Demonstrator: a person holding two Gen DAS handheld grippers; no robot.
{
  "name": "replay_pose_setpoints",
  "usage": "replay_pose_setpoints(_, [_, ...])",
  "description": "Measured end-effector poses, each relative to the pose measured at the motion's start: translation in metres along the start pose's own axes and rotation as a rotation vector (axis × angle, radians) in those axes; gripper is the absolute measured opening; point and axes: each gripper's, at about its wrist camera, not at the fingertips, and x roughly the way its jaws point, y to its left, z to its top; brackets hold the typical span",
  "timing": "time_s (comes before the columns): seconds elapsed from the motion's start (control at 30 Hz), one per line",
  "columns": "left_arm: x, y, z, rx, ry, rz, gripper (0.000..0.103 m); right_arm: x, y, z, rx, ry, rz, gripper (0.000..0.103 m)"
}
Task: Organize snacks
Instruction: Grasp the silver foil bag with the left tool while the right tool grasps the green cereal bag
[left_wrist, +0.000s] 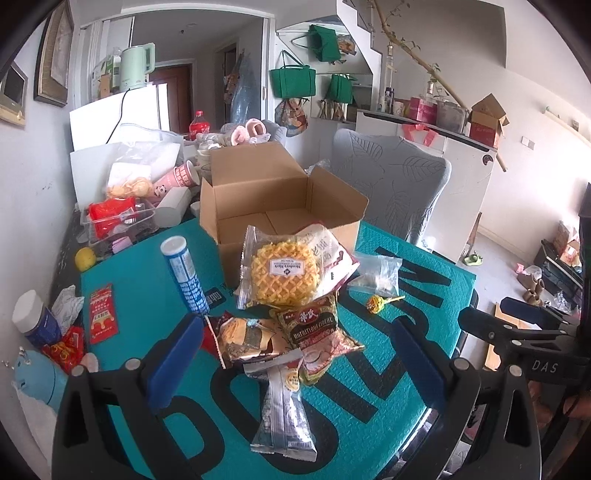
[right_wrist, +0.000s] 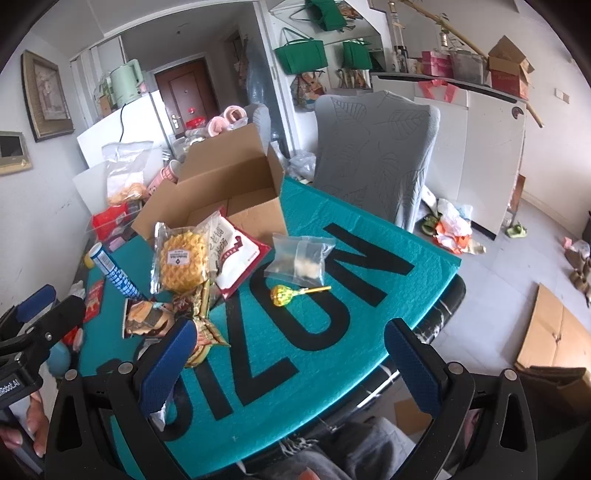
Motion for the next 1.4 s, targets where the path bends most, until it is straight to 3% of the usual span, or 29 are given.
replay_pose_setpoints(0.3, [0.014, -0.014, -0.037, -0.052, 0.082, 0.016, 0.103, 0.024, -0.009, -0.023, -0.072, 0.058, 0.095, 0.103])
replay_pose_setpoints(0.63, [0.049, 0.006, -0.07, -0.126, 0.192, 0.034, 0.099, 0.052, -0.001, -0.042, -0.144, 0.106, 0.142, 0.103])
replay_pose_setpoints(0.8, [0.069, 0.018, -0.082, -0.146, 0.263, 0.036, 0.075, 0.072, 0.007, -0.046, -0.142, 0.142, 0.177, 0.103])
replay_pose_setpoints(0.9, [0.081, 0.025, -0.088, -0.169, 0.301, 0.03, 0.07, 0.084, 0.014, -0.045, -0.159, 0.159, 0.187, 0.103])
replay_pose_setpoints(1.07, [0.093, 0.033, -0.09, -0.195, 0.306, 0.048, 0.07, 0.095, 0.025, -0.037, -0.151, 0.16, 0.274, 0.103])
replay_pose_setpoints(1.13, [0.095, 0.036, -0.09, -0.223, 0.295, 0.031, 0.061, 0.102, 0.031, -0.031, -0.142, 0.167, 0.294, 0.103])
replay_pose_setpoints(1.17, [0.097, 0.039, -0.091, -0.238, 0.301, 0.022, 0.047, 0.104, 0.034, -0.028, -0.145, 0.162, 0.298, 0.102])
replay_pose_setpoints(1.3, [0.094, 0.044, -0.089, -0.228, 0.292, 0.073, 0.042, 0.116, 0.046, -0.015, -0.181, 0.153, 0.33, 0.091])
replay_pose_setpoints(1.4, [0.09, 0.054, -0.091, -0.248, 0.287, 0.105, 0.041, 0.132, 0.053, -0.01, -0.175, 0.2, 0.382, 0.081])
